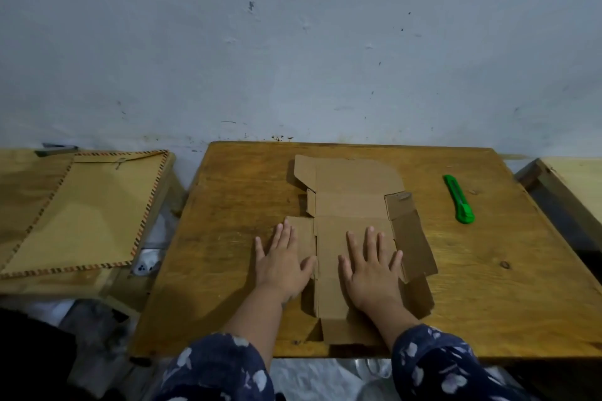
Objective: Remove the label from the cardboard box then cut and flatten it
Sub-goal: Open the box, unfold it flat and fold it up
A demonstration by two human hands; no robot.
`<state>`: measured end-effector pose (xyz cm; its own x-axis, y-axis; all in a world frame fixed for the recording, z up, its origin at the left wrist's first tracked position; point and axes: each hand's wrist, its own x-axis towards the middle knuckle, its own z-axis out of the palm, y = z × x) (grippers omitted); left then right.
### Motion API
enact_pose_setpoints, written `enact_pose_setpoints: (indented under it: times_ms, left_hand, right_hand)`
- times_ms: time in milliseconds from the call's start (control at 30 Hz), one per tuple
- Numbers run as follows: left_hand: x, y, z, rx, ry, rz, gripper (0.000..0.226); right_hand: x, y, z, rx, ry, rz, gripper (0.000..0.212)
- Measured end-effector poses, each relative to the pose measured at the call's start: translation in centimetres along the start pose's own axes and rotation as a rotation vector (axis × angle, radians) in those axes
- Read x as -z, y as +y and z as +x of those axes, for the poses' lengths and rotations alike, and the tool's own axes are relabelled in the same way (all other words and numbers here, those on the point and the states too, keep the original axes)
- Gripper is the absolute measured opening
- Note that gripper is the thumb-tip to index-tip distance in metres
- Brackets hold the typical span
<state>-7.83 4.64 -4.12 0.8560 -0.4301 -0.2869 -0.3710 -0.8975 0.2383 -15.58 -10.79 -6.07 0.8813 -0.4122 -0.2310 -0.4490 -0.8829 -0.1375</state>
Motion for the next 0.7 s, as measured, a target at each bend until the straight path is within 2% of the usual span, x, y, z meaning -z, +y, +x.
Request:
enact_pose_setpoints:
  times_ms: [367,700]
  left_hand:
    - [0.0,1.2,0.0,0.024,0.035,0.056,0.066]
    - [2.6,-3.8,-1.5,0.012,0.161,-0.177,0.053]
  right_hand:
    - [-0.3,0.6,0.4,0.022,-0.002,-0.002,0.058]
    - [-0.4,0.6,0.3,0.036,0.007,0.012,0.058]
